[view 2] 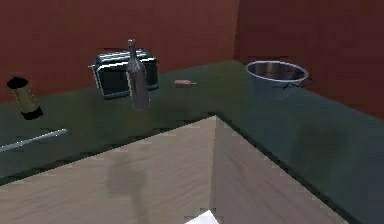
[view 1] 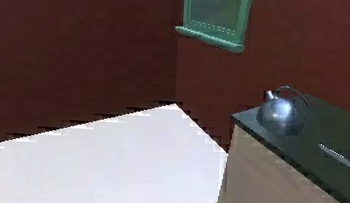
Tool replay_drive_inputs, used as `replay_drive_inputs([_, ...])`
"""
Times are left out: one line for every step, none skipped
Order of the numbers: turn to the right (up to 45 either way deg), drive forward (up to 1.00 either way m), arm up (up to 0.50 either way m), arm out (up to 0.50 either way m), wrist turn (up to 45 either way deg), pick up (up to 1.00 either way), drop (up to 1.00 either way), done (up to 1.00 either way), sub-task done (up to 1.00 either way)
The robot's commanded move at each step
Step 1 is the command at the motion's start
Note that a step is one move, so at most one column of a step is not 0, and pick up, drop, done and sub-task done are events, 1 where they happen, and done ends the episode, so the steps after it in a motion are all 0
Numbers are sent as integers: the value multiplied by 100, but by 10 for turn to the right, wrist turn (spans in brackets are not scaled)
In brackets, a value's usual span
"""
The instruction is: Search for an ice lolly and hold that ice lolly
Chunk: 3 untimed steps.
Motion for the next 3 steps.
replay_drive_inputs([450, 0, 0, 0, 0, 0, 0, 0, 0])
replay_drive_inputs([450, 0, 0, 0, 0, 0, 0, 0, 0])
replay_drive_inputs([240, 0, 0, 0, 0, 0, 0, 0, 0])
